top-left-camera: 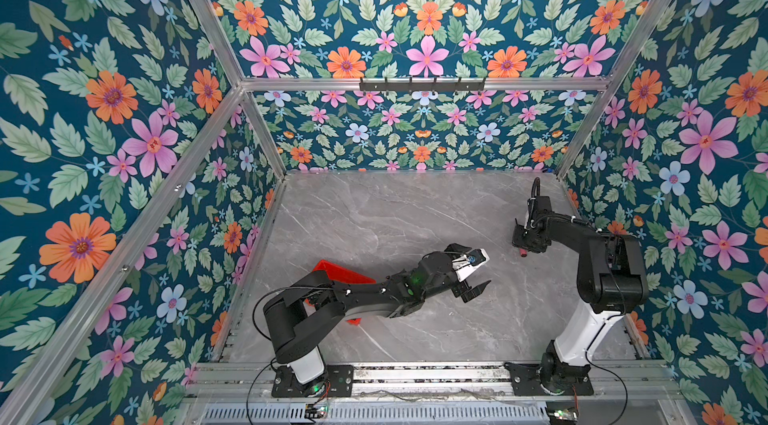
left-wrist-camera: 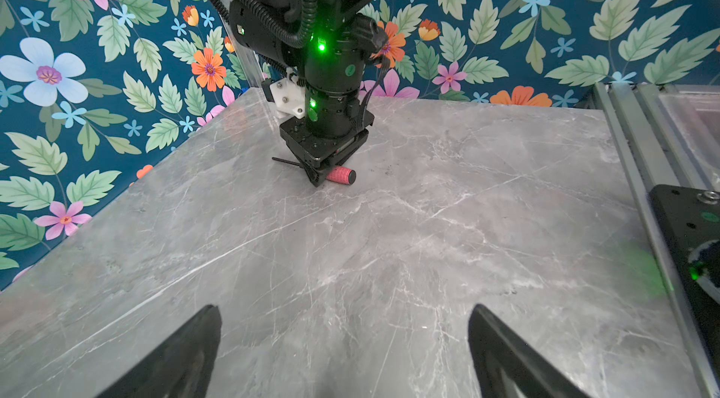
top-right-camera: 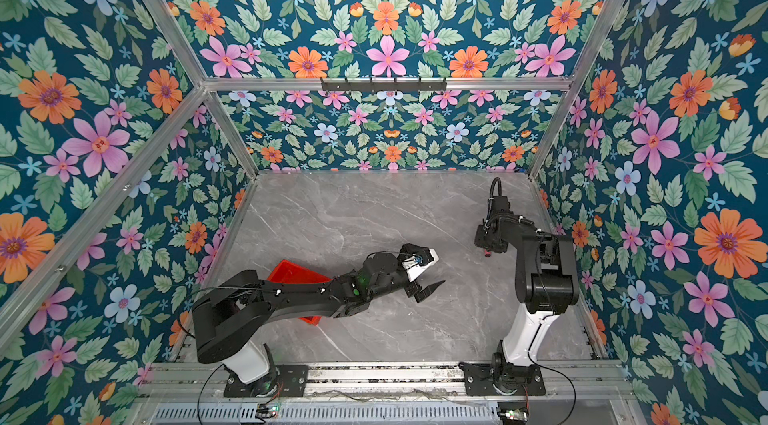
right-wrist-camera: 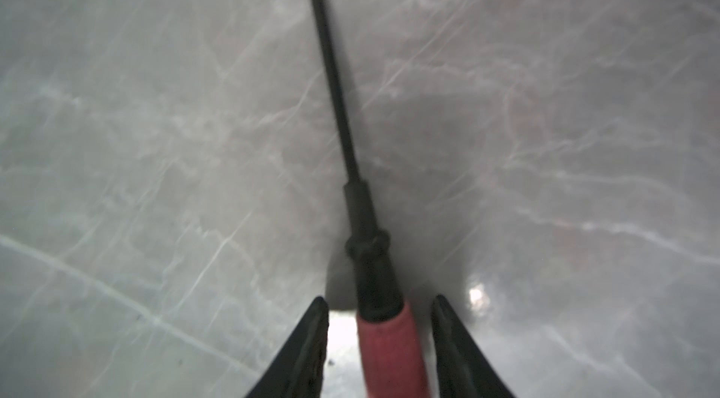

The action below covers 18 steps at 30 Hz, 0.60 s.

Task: Put the screwdriver in the bin
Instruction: 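Lower the right gripper onto the pink screwdriver while the left arm reaches inward, then close the right gripper on the pink handle and lift the screwdriver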

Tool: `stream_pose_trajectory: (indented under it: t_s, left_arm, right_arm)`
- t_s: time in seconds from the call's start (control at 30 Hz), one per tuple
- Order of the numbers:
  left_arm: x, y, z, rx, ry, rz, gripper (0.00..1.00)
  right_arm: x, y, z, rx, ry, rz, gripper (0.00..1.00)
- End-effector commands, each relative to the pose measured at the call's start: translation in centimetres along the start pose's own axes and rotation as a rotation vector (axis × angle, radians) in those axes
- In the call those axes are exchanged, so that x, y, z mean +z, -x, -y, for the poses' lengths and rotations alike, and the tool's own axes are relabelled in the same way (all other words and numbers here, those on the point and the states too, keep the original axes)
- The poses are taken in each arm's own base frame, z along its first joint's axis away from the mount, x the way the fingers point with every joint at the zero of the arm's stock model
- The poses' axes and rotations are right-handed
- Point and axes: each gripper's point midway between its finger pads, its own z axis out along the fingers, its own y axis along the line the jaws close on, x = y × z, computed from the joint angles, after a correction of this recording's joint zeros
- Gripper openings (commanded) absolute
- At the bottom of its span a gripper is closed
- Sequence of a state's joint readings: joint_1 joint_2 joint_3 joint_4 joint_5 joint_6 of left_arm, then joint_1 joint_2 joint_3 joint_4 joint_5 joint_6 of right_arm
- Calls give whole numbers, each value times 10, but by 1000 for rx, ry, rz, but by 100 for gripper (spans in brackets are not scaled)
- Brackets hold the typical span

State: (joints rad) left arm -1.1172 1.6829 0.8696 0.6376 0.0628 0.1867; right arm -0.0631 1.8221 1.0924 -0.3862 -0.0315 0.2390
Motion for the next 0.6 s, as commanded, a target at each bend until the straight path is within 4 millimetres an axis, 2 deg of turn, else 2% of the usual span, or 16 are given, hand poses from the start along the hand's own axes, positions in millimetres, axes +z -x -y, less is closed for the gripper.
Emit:
stream_pose_trajectory:
  t_s: [0.0, 0.13, 0.3, 0.43, 0.57]
  left_arm:
    - [0, 4, -2, 7, 10, 14, 100]
    - [0, 4, -1, 5, 8, 17, 100]
    - [-3, 8, -7, 4, 38, 34, 100]
    - [-8, 7, -11, -11, 67, 56, 100]
    - [-12, 8, -14, -60, 85, 80, 100]
  right_arm:
    - [0, -36, -5, 10, 47, -120, 44]
    - [5, -43, -1, 1, 35, -140, 38]
    - [7, -45, 4, 8, 8, -149, 24]
    - [4, -44, 1, -1, 25, -129, 14]
    - [-5, -38, -5, -14, 64, -73, 0]
